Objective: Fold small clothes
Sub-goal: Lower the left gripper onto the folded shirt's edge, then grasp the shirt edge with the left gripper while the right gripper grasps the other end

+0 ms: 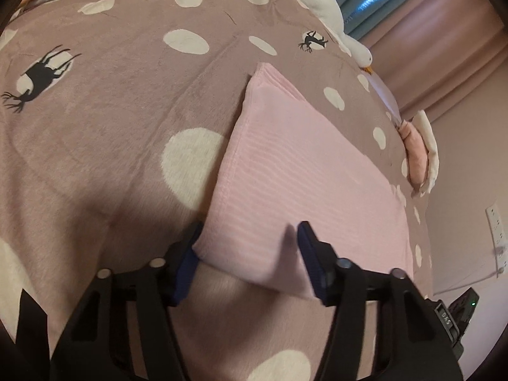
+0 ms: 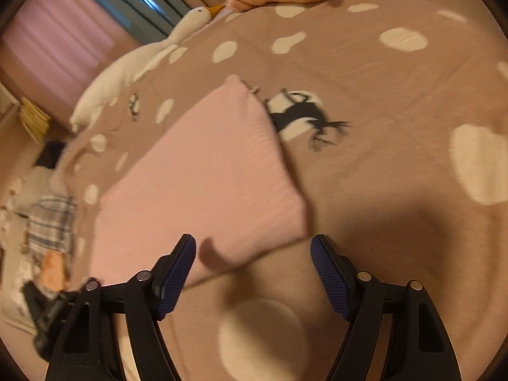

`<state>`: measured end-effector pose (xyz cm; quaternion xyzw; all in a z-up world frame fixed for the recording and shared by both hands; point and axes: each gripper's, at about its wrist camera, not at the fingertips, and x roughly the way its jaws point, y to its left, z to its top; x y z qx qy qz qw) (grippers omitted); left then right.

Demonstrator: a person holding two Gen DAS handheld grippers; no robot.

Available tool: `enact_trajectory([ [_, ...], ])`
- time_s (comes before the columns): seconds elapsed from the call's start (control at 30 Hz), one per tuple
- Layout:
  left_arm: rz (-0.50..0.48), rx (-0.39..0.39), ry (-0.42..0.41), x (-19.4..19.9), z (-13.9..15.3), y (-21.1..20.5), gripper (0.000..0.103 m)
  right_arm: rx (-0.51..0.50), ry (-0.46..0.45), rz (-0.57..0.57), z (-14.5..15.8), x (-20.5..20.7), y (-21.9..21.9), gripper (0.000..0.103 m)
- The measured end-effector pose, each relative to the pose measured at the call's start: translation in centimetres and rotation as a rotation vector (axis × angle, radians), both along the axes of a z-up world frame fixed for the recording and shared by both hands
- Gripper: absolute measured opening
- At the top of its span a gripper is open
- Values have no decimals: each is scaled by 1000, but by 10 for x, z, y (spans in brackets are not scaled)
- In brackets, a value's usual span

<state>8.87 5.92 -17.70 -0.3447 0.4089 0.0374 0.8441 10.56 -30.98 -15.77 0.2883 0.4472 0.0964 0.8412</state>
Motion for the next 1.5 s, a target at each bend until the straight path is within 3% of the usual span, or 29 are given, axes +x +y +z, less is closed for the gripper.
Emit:
enact_trajectory([
  [0.13,29,-21,-13,11,-6,4,38,31,-18,-14,-6,18,2,55],
  [0.2,31,-38,-20,15,-8,5,19,22,-25,-19,-7,22,3,43],
  [0.27,30,-21,-28,15,-7,3,15,17,-43,-20,-7,21,3,24],
  [0.37,24,71,-25,10,4,-9,13,5,-64,-21,0,17,4,17],
  [0.5,7,111,-39,-3,21,-18,12,-70,-138,-4,28,-1,10,14],
  [0.67,-27,154,-3,-32,37,-29,13,-122,-132,12,44,-28,8,14],
  [1.03,-58,169,2,-93,38,-50,13,-97,-67,-24,39,-69,-10,14],
  [1.5,-70,198,60,-104,21,-52,16,-190,-54,-56,32,-84,0,14],
])
